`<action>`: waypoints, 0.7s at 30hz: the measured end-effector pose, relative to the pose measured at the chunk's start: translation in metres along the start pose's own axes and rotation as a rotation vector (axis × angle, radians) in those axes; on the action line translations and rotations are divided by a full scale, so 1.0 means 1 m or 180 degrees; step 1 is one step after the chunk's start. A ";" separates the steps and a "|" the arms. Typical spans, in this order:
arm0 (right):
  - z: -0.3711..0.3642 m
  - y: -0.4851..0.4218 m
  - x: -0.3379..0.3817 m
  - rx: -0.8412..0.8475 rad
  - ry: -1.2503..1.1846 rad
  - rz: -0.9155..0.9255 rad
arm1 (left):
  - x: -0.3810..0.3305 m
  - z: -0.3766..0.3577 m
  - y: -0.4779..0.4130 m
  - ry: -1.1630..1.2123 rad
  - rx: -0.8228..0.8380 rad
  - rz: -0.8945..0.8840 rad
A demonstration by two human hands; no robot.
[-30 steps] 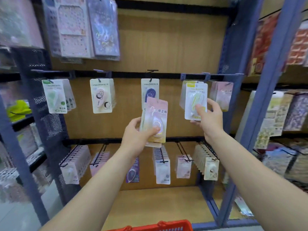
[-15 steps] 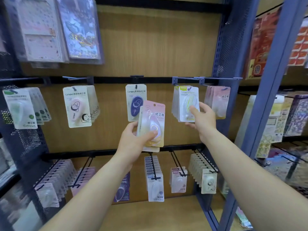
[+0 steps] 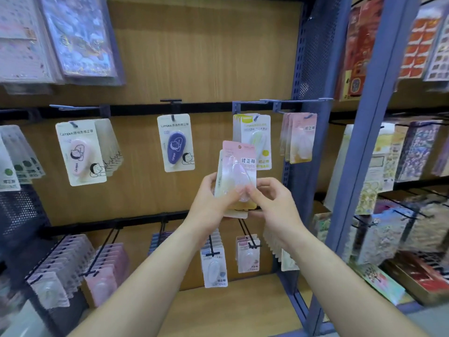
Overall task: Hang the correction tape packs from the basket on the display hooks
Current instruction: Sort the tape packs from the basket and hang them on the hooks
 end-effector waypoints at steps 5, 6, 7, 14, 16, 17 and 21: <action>0.039 -0.008 0.002 -0.0264 -0.0441 -0.0149 | -0.006 -0.026 -0.015 0.0017 0.0004 0.0029; 0.048 -0.011 0.003 -0.0324 -0.0531 -0.0163 | -0.005 -0.031 -0.021 0.0015 0.0023 0.0063; 0.059 -0.014 0.005 -0.0411 -0.0567 -0.0162 | -0.005 -0.037 -0.026 0.0030 0.0053 0.0096; 0.135 -0.072 0.040 -0.1190 -0.0374 0.0115 | -0.016 -0.053 -0.050 0.0043 -0.0074 0.0112; 0.143 -0.089 0.050 -0.1233 -0.0319 0.0126 | -0.019 -0.055 -0.053 0.0033 -0.0125 0.0079; 0.144 -0.095 0.053 -0.1209 -0.0274 0.0092 | -0.020 -0.056 -0.055 0.0044 -0.0134 0.0072; 0.142 -0.107 0.050 -0.1212 -0.0094 0.0049 | -0.024 -0.058 -0.058 0.0085 -0.0172 0.0036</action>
Point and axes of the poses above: each hand's wrist, its own y-axis away from the middle knuckle, its own z-axis out of the back of the hand, x = y × z, the point moved 6 cm from there along -y, towards the middle knuckle, and after that the axes turned 8 degrees about -y, right-handed, at the moved point
